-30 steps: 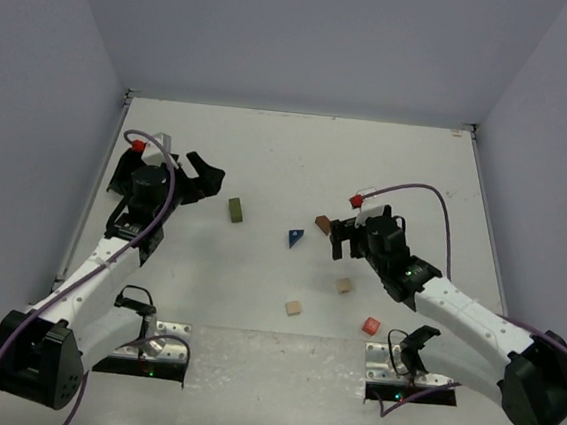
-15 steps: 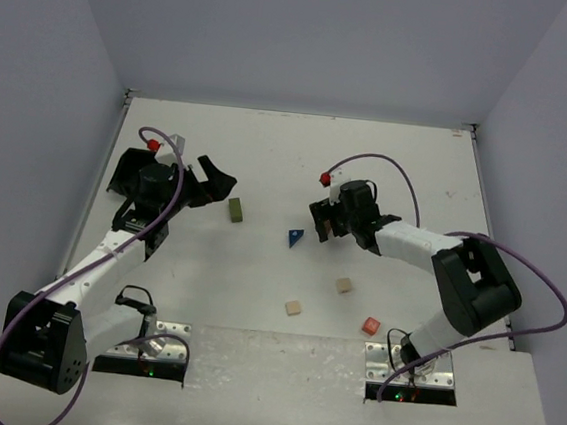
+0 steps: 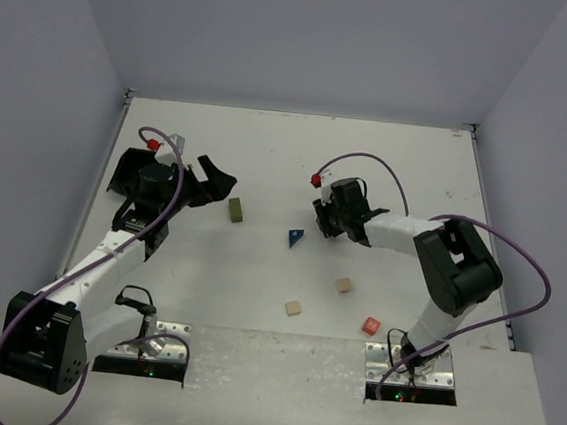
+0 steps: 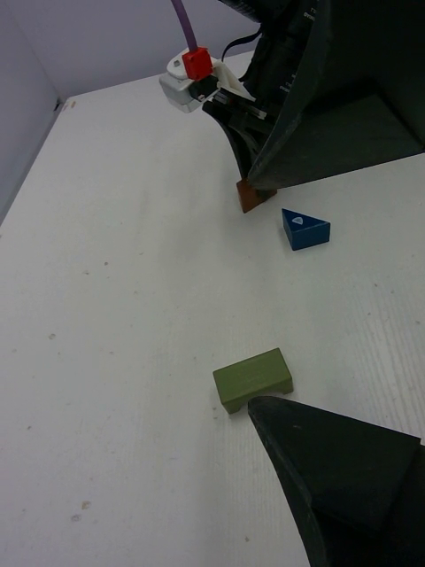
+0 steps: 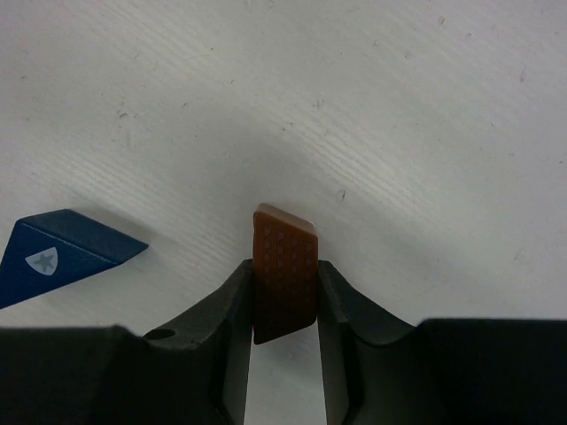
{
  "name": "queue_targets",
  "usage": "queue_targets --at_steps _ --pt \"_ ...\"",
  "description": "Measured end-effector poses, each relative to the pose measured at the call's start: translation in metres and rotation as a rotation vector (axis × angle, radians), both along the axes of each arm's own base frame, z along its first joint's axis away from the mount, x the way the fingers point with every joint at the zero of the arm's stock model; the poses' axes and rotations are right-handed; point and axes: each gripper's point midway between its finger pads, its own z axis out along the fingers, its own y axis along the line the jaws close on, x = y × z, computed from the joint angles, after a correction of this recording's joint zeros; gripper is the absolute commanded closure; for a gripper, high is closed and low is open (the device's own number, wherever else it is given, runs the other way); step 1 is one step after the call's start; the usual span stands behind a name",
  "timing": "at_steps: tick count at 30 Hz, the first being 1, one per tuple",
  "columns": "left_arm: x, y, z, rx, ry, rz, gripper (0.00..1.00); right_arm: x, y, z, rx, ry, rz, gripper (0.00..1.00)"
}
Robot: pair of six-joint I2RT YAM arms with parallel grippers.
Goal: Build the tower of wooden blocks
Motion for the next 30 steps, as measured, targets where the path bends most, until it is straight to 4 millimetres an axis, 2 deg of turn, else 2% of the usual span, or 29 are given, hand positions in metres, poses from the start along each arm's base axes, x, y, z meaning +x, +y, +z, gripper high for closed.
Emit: queue_targets --at_steps 3,6,12,16,22,30 --pt "0.0 0.0 0.0 0.0 0.0 0.0 0.0 0.003 -0.008 0.003 -0.029 -0.016 -0.037 0.76" --pt "0.0 0.0 0.0 0.0 0.0 0.0 0.0 0.008 -0.025 0.011 -0.085 -0.05 -0.115 0.77" --pt "0.0 0.0 0.0 0.0 0.0 0.001 0.0 0.015 -0.079 0.029 -0.29 -0.127 -0.344 0.75" --pt "0.0 0.001 0.0 0.002 0.001 0.005 0.0 0.02 -0.107 0.03 -0.44 -0.141 -0.463 0.75" --pt "0.0 0.001 -0.001 0.003 0.001 0.008 0.0 0.021 -0.124 0.01 -0.592 -0.104 -0.519 0.74" --pt "0.0 0.002 -0.001 0.004 0.005 0.013 0.0 0.029 -0.125 0.003 -0.691 -0.11 -0.546 0.68"
